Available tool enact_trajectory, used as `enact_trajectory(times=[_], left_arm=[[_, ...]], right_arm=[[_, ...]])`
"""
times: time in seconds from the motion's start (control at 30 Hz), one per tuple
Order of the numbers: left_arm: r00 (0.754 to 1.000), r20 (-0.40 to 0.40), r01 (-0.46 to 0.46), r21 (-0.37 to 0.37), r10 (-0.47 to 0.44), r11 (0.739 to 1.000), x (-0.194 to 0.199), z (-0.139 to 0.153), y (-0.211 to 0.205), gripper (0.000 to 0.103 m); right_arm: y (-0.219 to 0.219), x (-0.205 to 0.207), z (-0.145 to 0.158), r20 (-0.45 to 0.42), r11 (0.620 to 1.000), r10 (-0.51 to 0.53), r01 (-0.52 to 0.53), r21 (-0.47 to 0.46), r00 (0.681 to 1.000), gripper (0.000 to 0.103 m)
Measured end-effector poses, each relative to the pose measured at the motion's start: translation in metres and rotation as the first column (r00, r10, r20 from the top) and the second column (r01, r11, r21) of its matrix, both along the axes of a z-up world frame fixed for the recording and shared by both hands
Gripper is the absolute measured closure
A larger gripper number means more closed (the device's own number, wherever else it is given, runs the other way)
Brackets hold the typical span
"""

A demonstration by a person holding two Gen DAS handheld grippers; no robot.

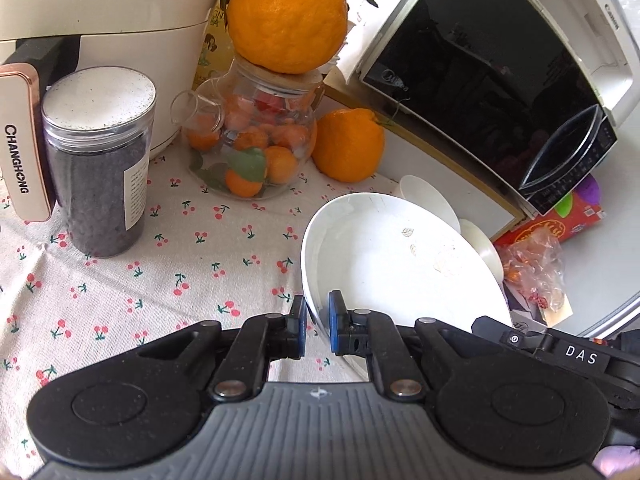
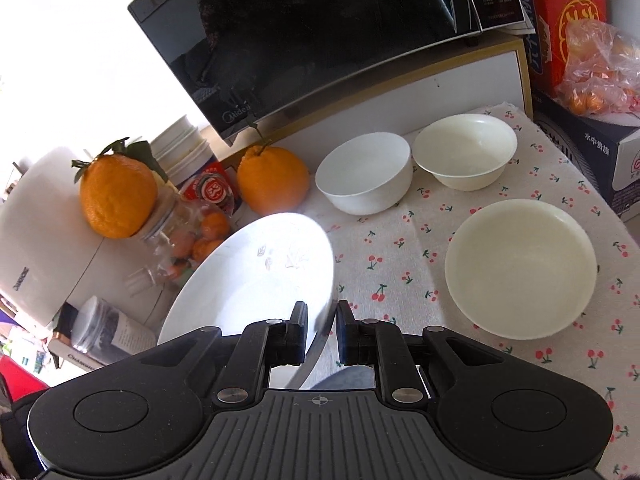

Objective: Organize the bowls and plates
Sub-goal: 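Lift the white plate with both tools and carry it over the blue plates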

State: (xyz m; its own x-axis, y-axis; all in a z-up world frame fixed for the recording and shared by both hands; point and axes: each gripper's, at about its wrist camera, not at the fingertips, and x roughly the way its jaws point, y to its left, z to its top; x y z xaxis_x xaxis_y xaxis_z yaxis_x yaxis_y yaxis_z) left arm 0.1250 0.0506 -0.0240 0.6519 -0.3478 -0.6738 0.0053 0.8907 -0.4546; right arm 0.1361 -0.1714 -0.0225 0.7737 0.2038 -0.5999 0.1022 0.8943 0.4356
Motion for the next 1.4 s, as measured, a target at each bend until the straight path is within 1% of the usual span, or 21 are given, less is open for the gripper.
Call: enact_trajectory(times=[0.27,0.4,0.53,0.73,0.83,1.3,1.4], left_arm=[[0.999,-0.031,0.031,-0.019,-0.031,0.999,-0.021,0.004,-0.004,0.094],[0.997,-0.044,0.057,-0.012,-0.058,0.998,-0.031,0.005,-0.01,0.093],[0.995,-0.059,0.084,-0.02,-0.085,0.996,-0.039,0.003,-0.014,0.093],[0.989,-0.068,0.128,-0.016,-0.128,0.992,-0.046,0.001,-0.023,0.093],[0.987,-0.072,0.142,-0.017,-0.143,0.99,-0.048,0.0,-0.026,0.093],[0.977,-0.103,0.194,0.047,-0.188,0.98,-0.059,-0.006,-0.042,0.092],[0.974,-0.111,0.206,0.064,-0.198,0.977,-0.059,-0.009,-0.046,0.092]], right_arm=[[-0.004,-0.033,0.009,-0.007,1.0,-0.006,0.006,-0.015,1.0,0.088],[-0.009,-0.048,0.007,-0.016,1.0,-0.012,0.012,-0.011,1.0,0.088],[-0.012,-0.06,0.009,-0.028,0.999,-0.014,0.013,-0.033,1.0,0.088],[-0.023,-0.075,0.008,-0.054,0.999,-0.031,0.03,-0.014,0.998,0.088],[-0.025,-0.08,0.009,-0.065,0.999,-0.031,0.029,-0.029,0.997,0.088],[-0.035,-0.088,-0.009,-0.192,0.998,-0.045,0.037,-0.046,0.98,0.088],[-0.036,-0.088,-0.012,-0.213,0.997,-0.047,0.035,-0.062,0.976,0.088]])
